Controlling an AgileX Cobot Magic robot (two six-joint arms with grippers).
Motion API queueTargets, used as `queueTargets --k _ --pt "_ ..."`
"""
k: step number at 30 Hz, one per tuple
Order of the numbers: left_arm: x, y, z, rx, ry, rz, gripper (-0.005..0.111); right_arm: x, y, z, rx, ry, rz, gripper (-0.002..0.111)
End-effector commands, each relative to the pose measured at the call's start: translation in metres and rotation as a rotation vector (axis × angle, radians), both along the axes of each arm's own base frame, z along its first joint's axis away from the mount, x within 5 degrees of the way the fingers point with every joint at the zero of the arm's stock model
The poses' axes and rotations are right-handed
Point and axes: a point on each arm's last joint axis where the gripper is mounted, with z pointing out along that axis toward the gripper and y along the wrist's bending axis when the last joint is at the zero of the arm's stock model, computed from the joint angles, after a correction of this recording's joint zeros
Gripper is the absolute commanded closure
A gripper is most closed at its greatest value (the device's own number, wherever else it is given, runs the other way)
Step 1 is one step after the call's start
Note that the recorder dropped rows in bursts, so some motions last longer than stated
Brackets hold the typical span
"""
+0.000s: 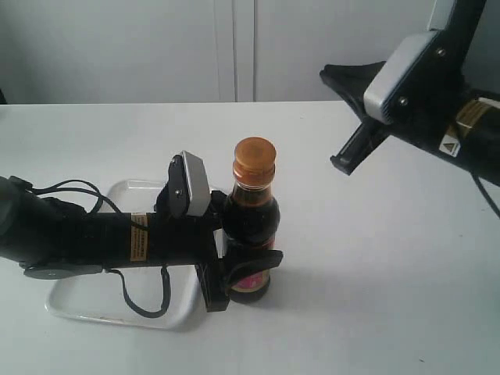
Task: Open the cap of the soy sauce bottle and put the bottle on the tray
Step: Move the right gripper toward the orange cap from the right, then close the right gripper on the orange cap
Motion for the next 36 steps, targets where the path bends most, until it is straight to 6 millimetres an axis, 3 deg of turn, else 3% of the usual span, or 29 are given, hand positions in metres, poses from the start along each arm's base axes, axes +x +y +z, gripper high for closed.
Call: queueTargets --k 1,12,24,36 --pt "-0.004 0.0 -0.003 0.034 -0.005 -0.035 0.107 0.014 0.01 -0.019 -0.104 -0.055 0.107 0.108" --pt "-0.004 0.0 -0.003 0.034 -0.003 -0.036 0.107 0.027 0.02 -0.051 -0.201 -0.15 0.24 0.108" --pt "-0.004 0.0 -0.003 0.034 -0.003 -0.036 0.107 0.016 0.046 -0.051 -0.22 -0.217 0.323 0.108" --pt "-0.004 0.0 -0.003 0.034 -0.003 -0.036 0.107 0.011 0.05 -0.044 -0.162 -0.277 0.361 0.108"
